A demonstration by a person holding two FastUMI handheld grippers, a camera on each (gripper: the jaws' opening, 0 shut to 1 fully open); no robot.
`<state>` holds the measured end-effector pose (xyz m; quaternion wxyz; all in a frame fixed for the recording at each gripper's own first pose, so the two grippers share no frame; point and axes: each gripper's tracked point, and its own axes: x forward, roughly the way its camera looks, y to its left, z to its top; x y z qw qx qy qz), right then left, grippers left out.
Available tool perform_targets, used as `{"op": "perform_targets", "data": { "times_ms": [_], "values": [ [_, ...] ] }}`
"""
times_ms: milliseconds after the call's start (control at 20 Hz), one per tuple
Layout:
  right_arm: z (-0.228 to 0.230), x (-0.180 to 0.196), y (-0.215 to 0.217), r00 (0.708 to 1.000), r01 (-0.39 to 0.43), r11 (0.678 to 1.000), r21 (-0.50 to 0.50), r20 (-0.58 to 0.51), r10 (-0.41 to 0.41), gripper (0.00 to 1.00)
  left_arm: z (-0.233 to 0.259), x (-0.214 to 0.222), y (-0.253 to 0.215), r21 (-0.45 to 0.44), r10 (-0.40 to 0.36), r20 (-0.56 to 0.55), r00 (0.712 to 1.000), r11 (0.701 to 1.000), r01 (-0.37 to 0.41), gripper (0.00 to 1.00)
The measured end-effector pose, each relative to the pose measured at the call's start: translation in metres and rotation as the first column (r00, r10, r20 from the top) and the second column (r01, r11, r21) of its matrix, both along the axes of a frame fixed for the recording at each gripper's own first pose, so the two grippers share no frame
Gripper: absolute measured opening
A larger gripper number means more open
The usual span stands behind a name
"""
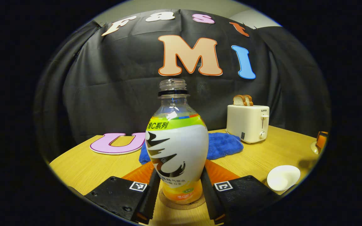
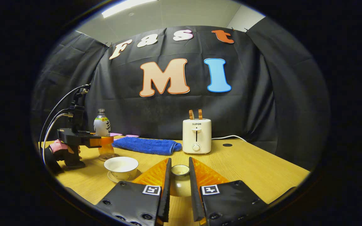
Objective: Open the teacup lid with one hand, grasp the water bottle and pour water into the teacup with the other hand; after pouring, place the water bottle on the coaster and then close the teacup lid.
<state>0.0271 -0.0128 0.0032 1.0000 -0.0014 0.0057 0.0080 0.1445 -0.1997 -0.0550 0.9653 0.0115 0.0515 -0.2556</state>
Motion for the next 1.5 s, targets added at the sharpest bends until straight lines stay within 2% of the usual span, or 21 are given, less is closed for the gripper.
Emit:
{"op": "perform_targets", "data": {
  "times_ms": [350, 600, 800, 900, 1000, 1200, 1350, 1500],
  "values": [
    [0.000, 0.000, 0.000, 1.000, 0.000, 1.000, 0.000, 0.000, 0.000, 0.33, -0.007, -0.003, 0.003, 0.004, -0.011, -0.025, 1.000, 1.000, 0.011, 0.68],
    [-0.001, 0.001, 0.001, 1.000, 0.000, 1.000, 0.000, -0.001, 0.000, 0.33, -0.004, -0.006, 0.007, -0.027, -0.008, -0.015, 1.000, 1.000, 0.008, 0.83],
    [-0.001, 0.001, 0.001, 1.000, -0.001, 1.000, 0.000, -0.001, 0.001, 0.33, 0.003, -0.018, 0.014, -0.042, 0.001, 0.032, 0.999, 0.999, 0.000, 0.83],
    [0.000, 0.001, 0.000, 1.000, -0.001, 1.000, 0.000, 0.001, 0.001, 0.33, 0.008, -0.030, 0.015, -0.045, -0.018, 0.069, 0.997, 0.999, 0.021, 0.83],
    [0.000, 0.002, 0.000, 1.000, -0.001, 1.000, 0.000, 0.002, 0.001, 0.33, 0.015, -0.041, 0.022, -0.078, -0.015, 0.096, 0.995, 0.997, 0.023, 0.83],
    [0.000, 0.005, 0.005, 1.000, -0.014, 1.000, 0.002, 0.002, 0.014, 0.33, 0.014, -0.064, 0.043, -0.073, -0.010, 0.100, 0.995, 0.997, 0.018, 0.83],
    [-0.003, 0.012, 0.027, 0.997, -0.076, 0.997, 0.004, -0.004, 0.076, 0.33, 0.014, -0.076, 0.075, -0.073, 0.058, 0.099, 0.993, 0.996, -0.050, 0.83],
    [-0.003, 0.019, 0.046, 0.992, -0.124, 0.992, 0.008, -0.007, 0.124, 0.33, 0.013, -0.085, 0.119, -0.068, 0.180, 0.095, 0.979, 0.982, -0.174, 0.83]
  ]
}}
